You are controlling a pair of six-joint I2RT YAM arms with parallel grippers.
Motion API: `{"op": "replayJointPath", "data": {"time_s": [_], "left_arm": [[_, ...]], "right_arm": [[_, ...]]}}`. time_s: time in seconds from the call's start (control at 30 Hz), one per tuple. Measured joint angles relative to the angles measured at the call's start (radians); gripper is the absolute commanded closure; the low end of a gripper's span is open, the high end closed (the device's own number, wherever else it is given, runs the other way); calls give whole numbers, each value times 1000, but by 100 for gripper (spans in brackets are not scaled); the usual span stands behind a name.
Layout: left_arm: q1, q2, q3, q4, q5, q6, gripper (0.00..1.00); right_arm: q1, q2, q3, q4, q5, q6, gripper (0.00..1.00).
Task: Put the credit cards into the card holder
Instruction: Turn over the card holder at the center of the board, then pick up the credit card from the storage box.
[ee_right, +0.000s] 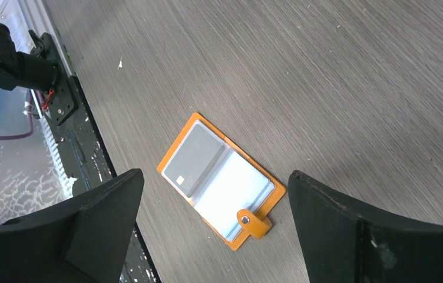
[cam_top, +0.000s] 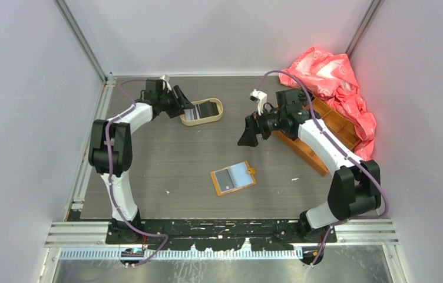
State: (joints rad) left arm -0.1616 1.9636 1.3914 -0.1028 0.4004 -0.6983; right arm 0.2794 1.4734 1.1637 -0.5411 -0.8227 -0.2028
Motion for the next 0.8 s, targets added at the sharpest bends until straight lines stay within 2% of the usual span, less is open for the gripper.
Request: {"op": "replayJointPath", "data": {"time_s": [0.33, 0.8], "left_arm": [[-16, 111, 124, -72, -89, 24, 40], [-71, 190, 202, -106, -158, 25, 35]], "right_arm": [[0, 16, 4, -6, -11, -8, 3], [0, 35, 5, -7, -32, -8, 4]]}}
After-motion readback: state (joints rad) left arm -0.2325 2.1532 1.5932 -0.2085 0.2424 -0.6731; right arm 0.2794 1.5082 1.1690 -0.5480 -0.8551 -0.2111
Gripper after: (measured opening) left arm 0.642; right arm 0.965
